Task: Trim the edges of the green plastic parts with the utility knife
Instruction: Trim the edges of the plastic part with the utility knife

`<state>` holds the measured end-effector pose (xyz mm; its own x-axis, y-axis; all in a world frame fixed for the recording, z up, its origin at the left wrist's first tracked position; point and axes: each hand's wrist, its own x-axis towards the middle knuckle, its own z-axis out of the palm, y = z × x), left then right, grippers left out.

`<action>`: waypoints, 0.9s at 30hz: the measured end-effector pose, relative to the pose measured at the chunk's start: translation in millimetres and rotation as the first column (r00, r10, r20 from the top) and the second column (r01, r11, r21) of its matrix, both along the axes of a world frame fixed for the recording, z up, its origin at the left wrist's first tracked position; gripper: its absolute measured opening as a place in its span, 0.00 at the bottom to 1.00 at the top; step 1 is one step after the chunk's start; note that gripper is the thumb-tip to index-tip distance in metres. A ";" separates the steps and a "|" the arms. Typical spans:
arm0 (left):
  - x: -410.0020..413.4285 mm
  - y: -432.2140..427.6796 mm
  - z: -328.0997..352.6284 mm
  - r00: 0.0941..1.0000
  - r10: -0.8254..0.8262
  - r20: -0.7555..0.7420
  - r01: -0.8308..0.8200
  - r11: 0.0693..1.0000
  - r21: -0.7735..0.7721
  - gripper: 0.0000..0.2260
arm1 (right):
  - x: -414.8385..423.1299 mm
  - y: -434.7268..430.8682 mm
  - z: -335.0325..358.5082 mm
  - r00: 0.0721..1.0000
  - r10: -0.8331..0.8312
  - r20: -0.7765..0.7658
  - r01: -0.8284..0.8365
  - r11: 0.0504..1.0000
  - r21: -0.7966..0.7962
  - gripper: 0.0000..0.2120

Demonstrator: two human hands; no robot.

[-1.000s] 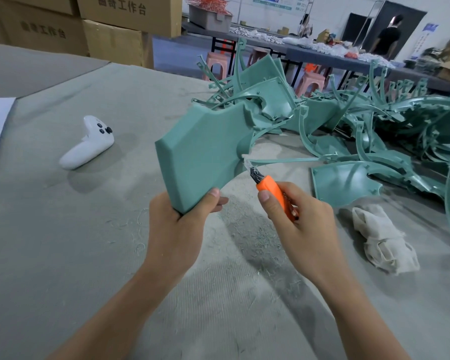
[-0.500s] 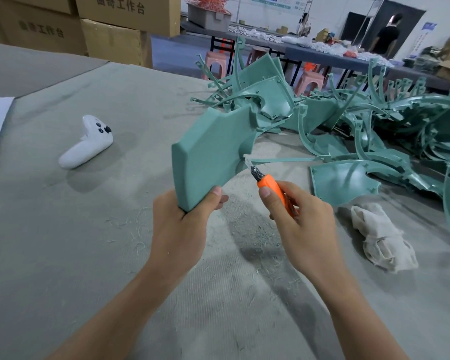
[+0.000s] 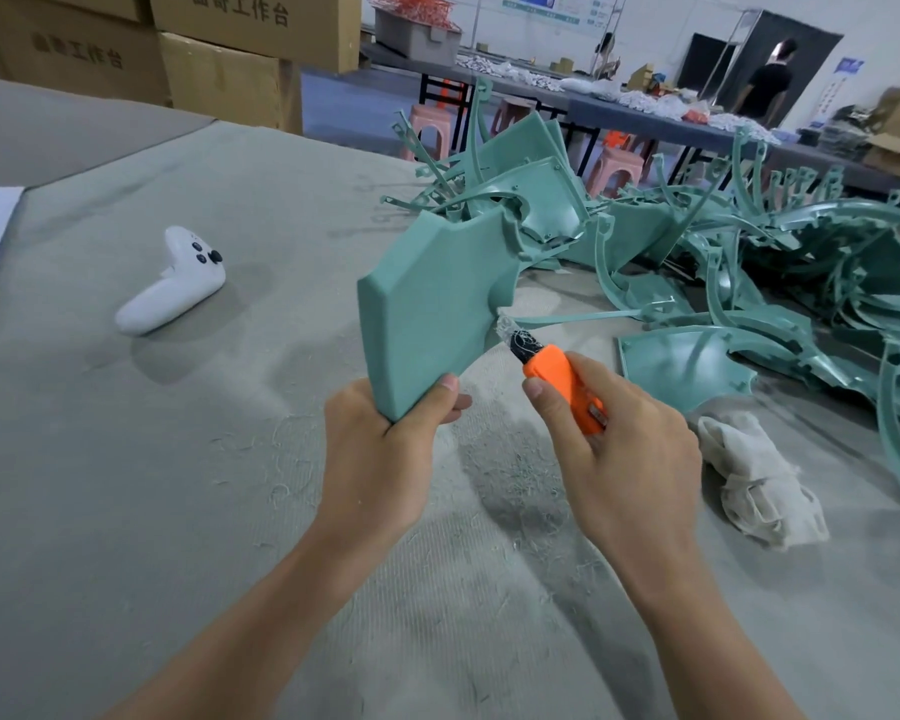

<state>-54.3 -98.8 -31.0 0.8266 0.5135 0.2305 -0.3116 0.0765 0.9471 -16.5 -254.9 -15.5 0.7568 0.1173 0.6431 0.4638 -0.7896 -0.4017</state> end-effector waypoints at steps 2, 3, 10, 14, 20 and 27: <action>-1.6 7.1 -3.0 0.999 0.033 -0.031 -0.034 0.999 -0.026 0.03 | 10.7 -14.4 4.6 0.996 -0.090 0.011 0.088 0.988 0.125 0.19; -2.4 11.4 -4.2 0.998 0.052 -0.043 -0.054 0.998 -0.042 0.03 | 16.3 -23.8 7.6 0.990 -0.143 0.016 0.137 0.971 0.198 0.18; -1.3 11.4 0.6 0.999 -0.010 -0.045 0.006 0.995 -0.101 0.05 | 15.4 -15.5 5.0 0.950 0.190 -0.247 -0.076 0.911 0.406 0.14; -4.1 9.5 2.0 0.990 -0.121 -0.077 0.115 0.990 -0.078 0.08 | 10.7 -4.6 2.7 0.759 0.522 -0.390 -0.140 0.715 0.685 0.11; -6.0 4.8 4.6 0.975 -0.201 -0.094 0.197 0.979 -0.053 0.08 | 10.4 4.3 -7.1 0.687 0.599 -0.412 -0.084 0.629 0.773 0.10; -8.1 3.8 4.7 0.969 -0.231 -0.084 0.227 0.972 -0.057 0.09 | 11.2 6.7 -6.2 0.736 0.576 -0.356 -0.037 0.559 0.829 0.08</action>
